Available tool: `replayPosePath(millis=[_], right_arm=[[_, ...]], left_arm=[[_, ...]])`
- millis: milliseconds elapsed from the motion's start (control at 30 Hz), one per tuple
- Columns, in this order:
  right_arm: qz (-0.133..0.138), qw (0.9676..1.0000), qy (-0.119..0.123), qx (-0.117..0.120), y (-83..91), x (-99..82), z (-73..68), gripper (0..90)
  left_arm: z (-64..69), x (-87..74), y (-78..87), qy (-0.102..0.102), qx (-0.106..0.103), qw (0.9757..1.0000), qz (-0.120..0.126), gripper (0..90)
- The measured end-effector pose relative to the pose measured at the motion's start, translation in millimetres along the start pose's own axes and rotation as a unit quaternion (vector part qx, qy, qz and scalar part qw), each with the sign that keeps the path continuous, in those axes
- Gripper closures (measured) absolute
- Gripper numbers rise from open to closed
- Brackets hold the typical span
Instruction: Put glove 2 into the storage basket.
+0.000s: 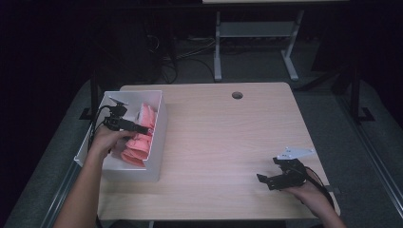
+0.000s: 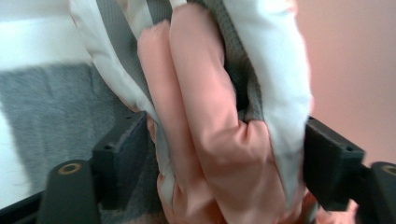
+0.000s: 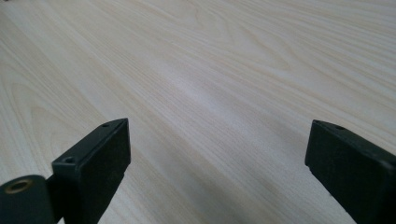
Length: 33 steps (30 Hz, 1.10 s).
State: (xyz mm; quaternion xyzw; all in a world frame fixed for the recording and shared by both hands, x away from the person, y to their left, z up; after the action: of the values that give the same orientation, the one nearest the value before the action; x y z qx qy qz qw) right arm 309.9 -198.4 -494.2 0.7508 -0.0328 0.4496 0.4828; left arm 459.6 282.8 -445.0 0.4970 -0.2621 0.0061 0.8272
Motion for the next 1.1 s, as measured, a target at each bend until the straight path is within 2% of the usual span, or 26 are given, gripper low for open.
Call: replayPosePath(millis=[100,333,533,767,867,1100], right_arm=[[0.000,1.0000,0.000,0.000,0.0,0.1,0.0,6.6],[0.000,1.0000,-0.004,0.004,-0.5,-0.5,1.7,6.6],[0.000,1.0000,-0.005,0.003,0.4,-1.1,3.6,6.7],[-0.002,1.0000,-0.002,0.003,-1.0,-0.8,3.2,6.6],[-0.003,1.0000,-0.003,0.003,-1.3,-0.7,2.0,6.6],[-0.002,1.0000,-0.002,0.000,-0.8,-0.8,2.6,6.6]], left_arm=[[1.5,3.4,9.9,-0.010,0.009,0.9999,0.007,21.4],[5.0,7.6,32.1,-0.023,0.014,0.9994,0.021,19.9],[9.4,13.6,55.3,-0.039,0.020,0.9981,0.044,19.5],[25.3,20.2,75.1,-0.068,0.023,0.9947,0.073,19.4],[34.2,23.5,77.8,-0.083,0.020,0.9925,0.088,19.2],[60.7,31.1,76.3,-0.117,0.014,0.9886,0.094,19.1]])
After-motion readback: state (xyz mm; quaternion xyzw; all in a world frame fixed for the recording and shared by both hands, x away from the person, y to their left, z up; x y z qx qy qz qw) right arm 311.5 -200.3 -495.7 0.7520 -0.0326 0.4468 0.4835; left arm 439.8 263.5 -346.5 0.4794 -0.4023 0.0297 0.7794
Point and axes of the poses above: each handheld gripper's, and its own axes: y roughly backward along the jaws, x roughly out of its top, z roughly to its right, the point moved 7 cm from there along -y, roughly forward along the jaws, and after that the axes turned 1 degree about -z, right-handed, at the moved point
